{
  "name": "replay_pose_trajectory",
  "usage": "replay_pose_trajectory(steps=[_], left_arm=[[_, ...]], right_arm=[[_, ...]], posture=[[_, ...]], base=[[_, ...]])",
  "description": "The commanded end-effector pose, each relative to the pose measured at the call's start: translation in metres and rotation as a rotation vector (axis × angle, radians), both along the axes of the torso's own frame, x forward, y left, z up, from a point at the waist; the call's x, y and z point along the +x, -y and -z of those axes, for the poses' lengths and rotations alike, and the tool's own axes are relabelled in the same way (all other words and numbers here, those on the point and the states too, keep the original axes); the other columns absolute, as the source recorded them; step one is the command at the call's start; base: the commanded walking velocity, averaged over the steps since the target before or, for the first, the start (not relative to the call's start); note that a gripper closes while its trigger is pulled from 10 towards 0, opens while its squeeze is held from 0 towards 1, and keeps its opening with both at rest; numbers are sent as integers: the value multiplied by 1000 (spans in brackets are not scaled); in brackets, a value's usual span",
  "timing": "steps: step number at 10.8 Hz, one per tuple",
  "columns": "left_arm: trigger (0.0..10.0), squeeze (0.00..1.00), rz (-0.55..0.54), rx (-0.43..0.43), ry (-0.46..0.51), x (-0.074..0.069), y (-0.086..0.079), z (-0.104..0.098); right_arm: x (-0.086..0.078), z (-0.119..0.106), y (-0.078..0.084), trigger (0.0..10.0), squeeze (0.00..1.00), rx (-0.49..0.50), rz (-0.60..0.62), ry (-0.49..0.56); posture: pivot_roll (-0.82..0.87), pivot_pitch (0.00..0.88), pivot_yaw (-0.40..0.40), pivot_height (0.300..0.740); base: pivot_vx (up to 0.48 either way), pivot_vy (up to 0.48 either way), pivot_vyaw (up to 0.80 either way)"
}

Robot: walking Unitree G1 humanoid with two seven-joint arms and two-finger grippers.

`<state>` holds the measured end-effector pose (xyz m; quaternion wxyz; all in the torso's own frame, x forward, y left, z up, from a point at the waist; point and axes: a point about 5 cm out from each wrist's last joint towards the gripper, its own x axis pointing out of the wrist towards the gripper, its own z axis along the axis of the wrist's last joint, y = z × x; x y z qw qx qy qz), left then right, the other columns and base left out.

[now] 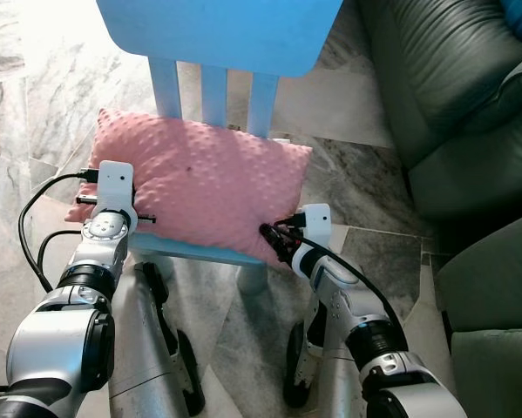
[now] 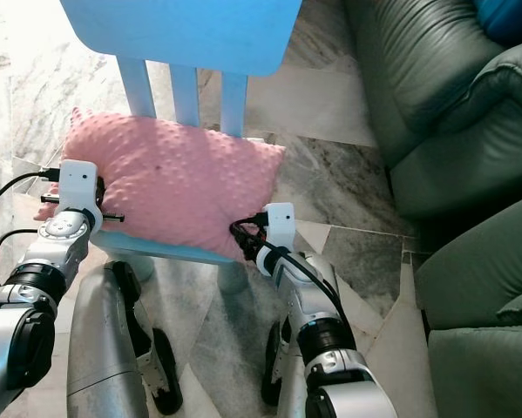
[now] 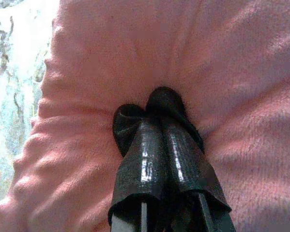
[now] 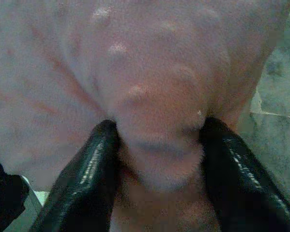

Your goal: Move the pillow to the sofa

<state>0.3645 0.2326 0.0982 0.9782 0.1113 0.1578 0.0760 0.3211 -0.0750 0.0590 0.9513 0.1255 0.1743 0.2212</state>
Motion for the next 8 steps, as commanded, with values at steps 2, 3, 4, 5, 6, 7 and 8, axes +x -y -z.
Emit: replay_pose_trajectory(steps=[2,3,4,5,6,7,8], left_arm=[[10000,1000,-1,-30,-71,-7,3,16],[10000,1000,-19,-26,-63,-7,-2,14],[10000,1000,-26,-30,-39,-4,-4,8],[10000,1000,-21,-23,12,1,-4,-4],[10000,1000,-5,-21,54,7,-3,-17],[10000,1000,0,-18,81,11,-4,-27],[10000,1000,9,-6,93,15,-6,-35]], right_arm=[[-5,11,3,0,0,-2,14,-47],[-4,11,2,0,0,-3,14,-46],[-3,11,1,0,0,-2,15,-44],[-3,11,2,0,0,-1,16,-43],[-3,11,3,0,0,-3,17,-41],[-2,11,4,0,0,-4,19,-40],[-1,10,4,0,0,-4,23,-38]], posture=[[-23,304,-81,457],[-24,301,-80,457],[-25,301,-76,457],[-24,300,-75,457],[-21,300,-74,457],[-19,298,-72,457],[-16,299,-72,457]], base=[[0,0,0],[0,0,0],[0,0,0],[0,0,0],[0,0,0],[0,0,0],[0,0,0]])
